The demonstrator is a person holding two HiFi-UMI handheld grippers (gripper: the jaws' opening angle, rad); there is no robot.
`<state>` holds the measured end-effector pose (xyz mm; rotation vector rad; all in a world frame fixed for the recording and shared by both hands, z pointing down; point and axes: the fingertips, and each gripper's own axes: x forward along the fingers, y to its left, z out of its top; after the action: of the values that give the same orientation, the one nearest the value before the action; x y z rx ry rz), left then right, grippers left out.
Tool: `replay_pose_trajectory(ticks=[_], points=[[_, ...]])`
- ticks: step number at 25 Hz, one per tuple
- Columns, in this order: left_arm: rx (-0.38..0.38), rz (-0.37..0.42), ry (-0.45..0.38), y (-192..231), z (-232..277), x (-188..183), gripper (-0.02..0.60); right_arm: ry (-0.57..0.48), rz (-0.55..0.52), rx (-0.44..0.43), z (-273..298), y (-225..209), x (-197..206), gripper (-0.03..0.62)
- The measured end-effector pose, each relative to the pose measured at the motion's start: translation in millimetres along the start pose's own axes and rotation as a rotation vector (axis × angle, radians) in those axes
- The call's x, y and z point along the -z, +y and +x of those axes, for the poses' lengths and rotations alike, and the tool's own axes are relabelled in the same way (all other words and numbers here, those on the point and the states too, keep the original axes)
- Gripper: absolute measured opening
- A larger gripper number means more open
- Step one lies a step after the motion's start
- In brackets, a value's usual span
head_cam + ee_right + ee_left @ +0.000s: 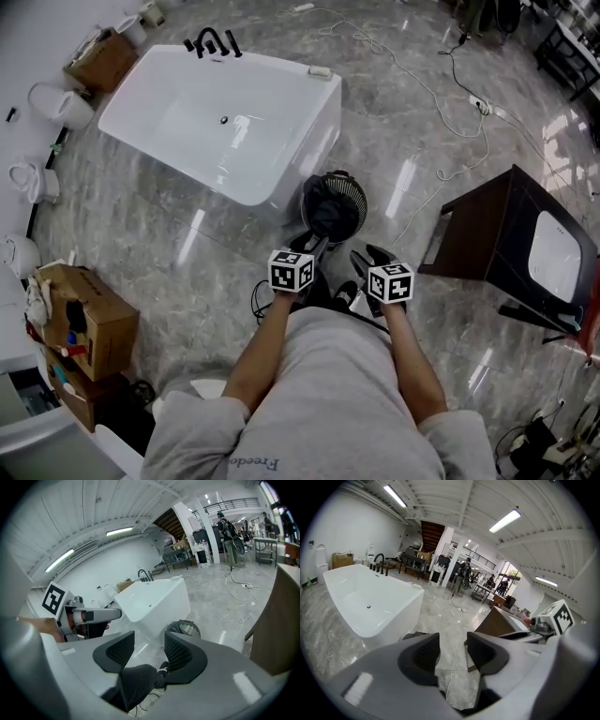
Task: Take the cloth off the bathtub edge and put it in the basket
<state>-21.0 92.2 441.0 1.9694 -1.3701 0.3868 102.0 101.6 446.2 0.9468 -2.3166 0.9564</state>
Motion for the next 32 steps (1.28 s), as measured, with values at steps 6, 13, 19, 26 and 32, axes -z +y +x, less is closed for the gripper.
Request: replay_pose_trajectory(ticks=[6, 13, 19, 26, 32], points=[[-0.012, -0.026, -0.012, 3.0, -3.6, 0.0, 0.163, 0.004, -0.004, 0.001, 2.3, -0.3, 2.6, 0.140], [-0.017, -0.020, -0.009, 3.6, -3.9, -3.0, 0.102, -0.003, 0.001, 0.021, 0.2, -4.5, -0.7, 0.096], [0.009, -0.011, -0.015, -1.4, -5.5, -6.7, 0.058, -0.008, -0.006, 0.025, -1.9, -3.2, -0.9, 0.080], [0.029, -0.003, -0.015, -6.7, -7.5, -4.1, 0.058, -0.018, -0.014, 0.015, -2.9, 0.0, 0.5, 0.002], [0.036, -0.029, -0.020, -3.8, -8.5, -2.1, 0.058, -0.020, -0.018, 0.004, -4.8, 0.6, 0.9, 0.002]])
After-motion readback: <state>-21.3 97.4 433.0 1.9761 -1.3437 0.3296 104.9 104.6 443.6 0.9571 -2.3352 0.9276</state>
